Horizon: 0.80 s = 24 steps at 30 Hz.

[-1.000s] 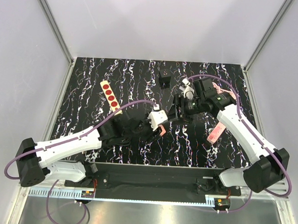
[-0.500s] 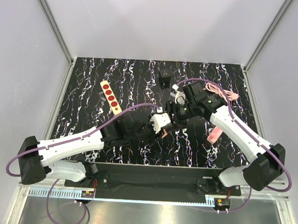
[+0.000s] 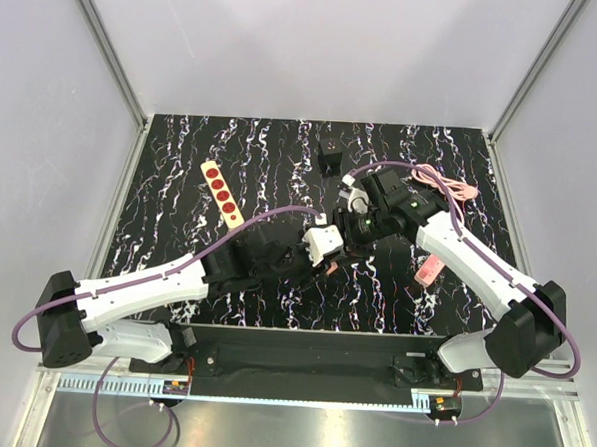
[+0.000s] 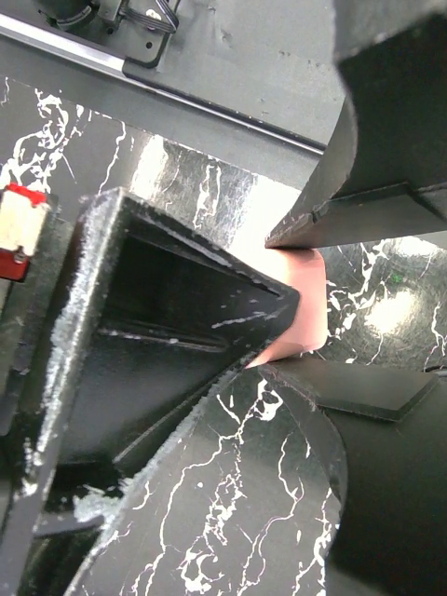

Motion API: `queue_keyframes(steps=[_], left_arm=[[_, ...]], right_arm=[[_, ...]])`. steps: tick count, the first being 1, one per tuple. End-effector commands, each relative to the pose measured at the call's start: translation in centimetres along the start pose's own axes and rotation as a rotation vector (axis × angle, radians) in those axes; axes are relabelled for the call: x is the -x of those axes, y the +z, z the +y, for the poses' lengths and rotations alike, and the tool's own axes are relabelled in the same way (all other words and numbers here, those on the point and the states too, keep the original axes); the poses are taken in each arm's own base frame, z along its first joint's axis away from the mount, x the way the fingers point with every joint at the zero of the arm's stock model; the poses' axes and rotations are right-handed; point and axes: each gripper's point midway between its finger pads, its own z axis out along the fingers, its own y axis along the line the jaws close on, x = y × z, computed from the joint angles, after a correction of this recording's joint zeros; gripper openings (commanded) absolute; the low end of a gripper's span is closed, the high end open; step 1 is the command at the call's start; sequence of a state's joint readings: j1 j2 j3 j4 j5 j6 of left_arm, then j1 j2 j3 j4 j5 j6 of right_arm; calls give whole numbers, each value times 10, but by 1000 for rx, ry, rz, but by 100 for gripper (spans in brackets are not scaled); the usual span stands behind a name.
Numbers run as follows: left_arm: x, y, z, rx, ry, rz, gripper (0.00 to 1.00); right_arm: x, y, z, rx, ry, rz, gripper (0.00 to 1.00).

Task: Insert the plug

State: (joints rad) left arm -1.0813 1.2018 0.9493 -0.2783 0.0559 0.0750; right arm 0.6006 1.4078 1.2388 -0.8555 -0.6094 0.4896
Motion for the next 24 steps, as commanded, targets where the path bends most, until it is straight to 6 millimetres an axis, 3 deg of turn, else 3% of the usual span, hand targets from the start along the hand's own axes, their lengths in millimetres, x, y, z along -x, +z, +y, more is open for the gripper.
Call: queue_keyframes(steps=[1, 7, 8, 10, 11, 13, 14, 15, 16, 19, 24], left_arm=[[46, -10, 2, 14, 24, -152, 0], [49, -15, 3, 26, 33, -179, 0], [51, -18, 3, 25, 36, -188, 0], [50, -18, 4, 33, 38, -188, 0], [51, -20, 4, 37, 37, -190, 4], [49, -21, 7, 52, 26, -189, 35], [50, -23, 7, 55, 21, -192, 91], [48, -23, 6, 53, 9, -191, 99], [48, -25, 12, 84, 1, -192, 99], [44, -30, 8, 67, -8, -180, 99], [40, -48, 17, 130, -53, -172, 99]], right_arm=[[-3, 3, 14, 87, -43, 17, 50], [-4, 3, 18, 119, -38, 16, 42], [-4, 2, 19, 122, -40, 11, 36], [-3, 1, 18, 107, -38, -6, 6], [1, -1, 16, 87, -42, -30, 0], [6, -5, 15, 65, -41, -63, 0], [11, -8, 13, 37, -41, -95, 0], [14, -10, 9, 16, -36, -112, 0], [19, -13, 4, -11, -27, -133, 0], [44, -32, -39, -185, 67, -252, 0], [69, -94, -96, -371, 230, -428, 0]])
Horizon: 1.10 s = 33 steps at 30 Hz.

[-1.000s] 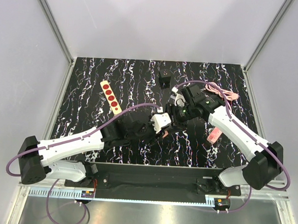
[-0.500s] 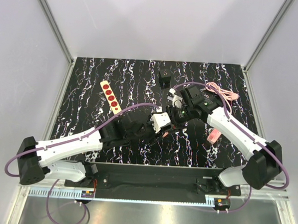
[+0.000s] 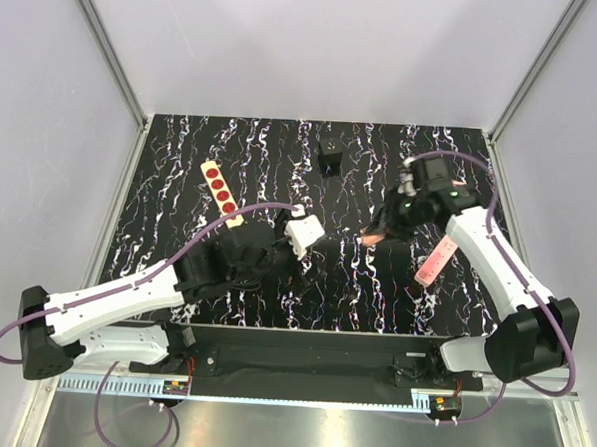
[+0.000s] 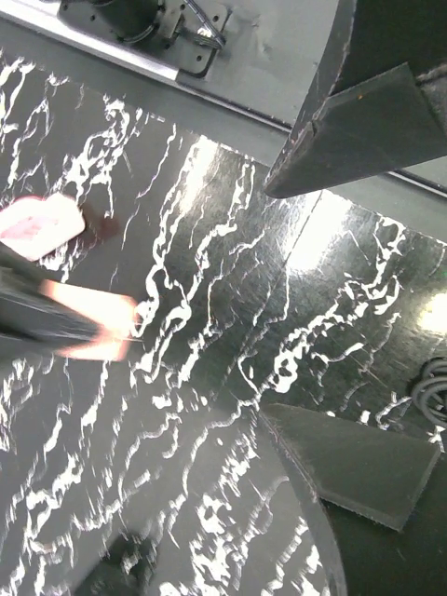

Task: Insert the plug

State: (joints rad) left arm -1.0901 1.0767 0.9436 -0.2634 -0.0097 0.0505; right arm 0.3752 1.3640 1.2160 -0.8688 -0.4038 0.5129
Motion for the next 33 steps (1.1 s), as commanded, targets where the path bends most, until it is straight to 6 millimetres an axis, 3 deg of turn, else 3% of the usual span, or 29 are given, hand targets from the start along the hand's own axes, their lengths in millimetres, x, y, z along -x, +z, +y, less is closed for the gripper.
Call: queue_keyframes(steps=[1, 4, 6, 12, 13, 16, 22, 28, 33], left_arm=[[10, -19, 20, 126, -37, -41, 99], [15, -38, 44, 262, -55, -55, 99], [24, -49, 50, 305, -98, -78, 99], [19, -62, 58, 350, -71, -61, 99], [15, -62, 62, 370, -67, -50, 99], [4, -60, 68, 414, -61, -19, 99], [-3, -62, 73, 436, -29, 9, 99], [-7, -75, 92, 559, -28, 14, 99], [-7, -79, 95, 585, -25, 8, 99]], right_arm=[[46, -52, -51, -278, 67, -256, 0], [59, -85, -100, -522, 158, -339, 0], [66, -100, -123, -575, 240, -378, 0], [84, -106, -176, -683, 371, -398, 0], [87, -102, -191, -701, 410, -383, 0], [101, -89, -211, -719, 444, -378, 0], [129, -69, -237, -763, 429, -362, 0], [135, -57, -254, -790, 448, -333, 0], [133, -49, -260, -779, 465, -331, 0]])
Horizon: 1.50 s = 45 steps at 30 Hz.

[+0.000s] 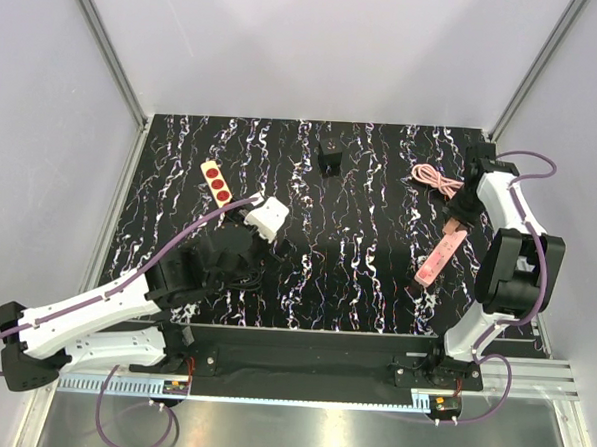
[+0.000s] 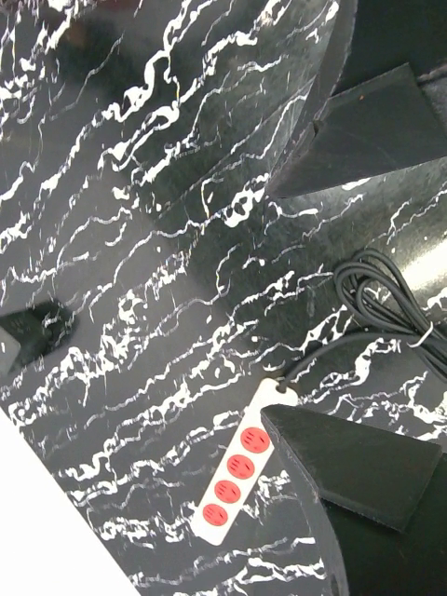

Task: Insert the plug

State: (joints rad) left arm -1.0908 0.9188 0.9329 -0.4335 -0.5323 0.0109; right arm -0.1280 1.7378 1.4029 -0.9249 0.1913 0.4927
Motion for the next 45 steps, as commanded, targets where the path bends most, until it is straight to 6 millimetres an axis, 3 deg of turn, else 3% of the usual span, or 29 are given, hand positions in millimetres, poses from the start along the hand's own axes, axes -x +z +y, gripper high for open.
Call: queue_keyframes(steps=[1, 11, 22, 45], left_arm=[[4, -3, 14, 70, -1, -27, 99], [4, -2, 20, 107, 9, -24, 99], [0, 1, 18, 110, 21, -9, 99], [-3, 4, 16, 105, 28, 4, 99]], right_arm=[[16, 0, 3, 8, 23, -56, 0], [-13, 10, -5, 18, 32, 6, 0], [-22, 16, -15, -16, 11, 19, 0], [0, 15, -12, -7, -1, -29, 0]])
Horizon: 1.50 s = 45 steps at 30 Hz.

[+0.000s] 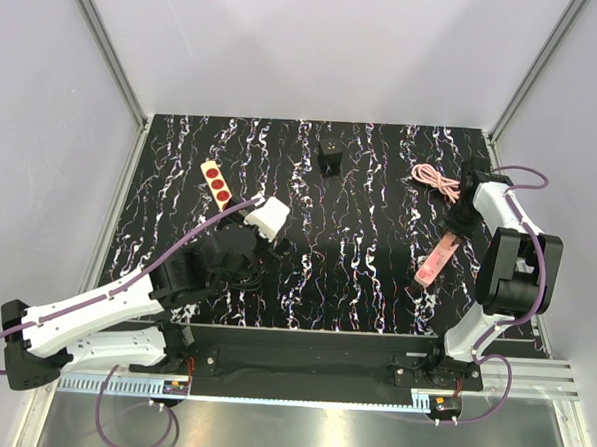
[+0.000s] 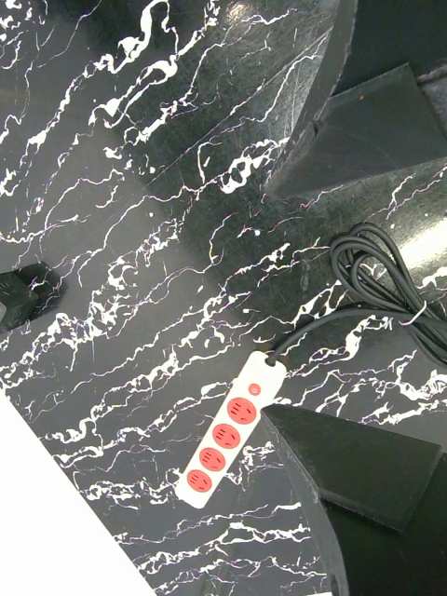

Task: Insert the plug

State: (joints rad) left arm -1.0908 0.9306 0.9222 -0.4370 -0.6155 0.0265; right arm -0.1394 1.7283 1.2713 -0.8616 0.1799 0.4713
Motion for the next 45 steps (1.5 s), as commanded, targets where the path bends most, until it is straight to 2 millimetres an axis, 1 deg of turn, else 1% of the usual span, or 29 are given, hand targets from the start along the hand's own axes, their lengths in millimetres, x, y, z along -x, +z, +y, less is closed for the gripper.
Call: queue_keyframes(steps=[1, 5, 13, 23, 31, 36, 45], left_arm=[[5, 1, 2, 19, -6, -20, 99], [4, 2, -2, 2, -5, -15, 99], [5, 1, -1, 0, -13, -21, 99], [5, 0, -1, -1, -11, -20, 99], [6, 0, -1, -3, -14, -22, 99], [5, 0, -1, -1, -13, -21, 99], [5, 2, -3, -9, -7, -16, 99]], right_arm=[[28, -11, 3, 20, 22, -87, 0], [29, -12, 3, 21, 23, -92, 0], [33, -15, 5, 23, 27, -101, 0], [14, -5, 0, 17, 33, -57, 0], [11, -3, 3, 46, 30, -30, 0], [4, 4, 1, 39, 23, 4, 0], [-9, -2, -8, 19, 0, 52, 0]])
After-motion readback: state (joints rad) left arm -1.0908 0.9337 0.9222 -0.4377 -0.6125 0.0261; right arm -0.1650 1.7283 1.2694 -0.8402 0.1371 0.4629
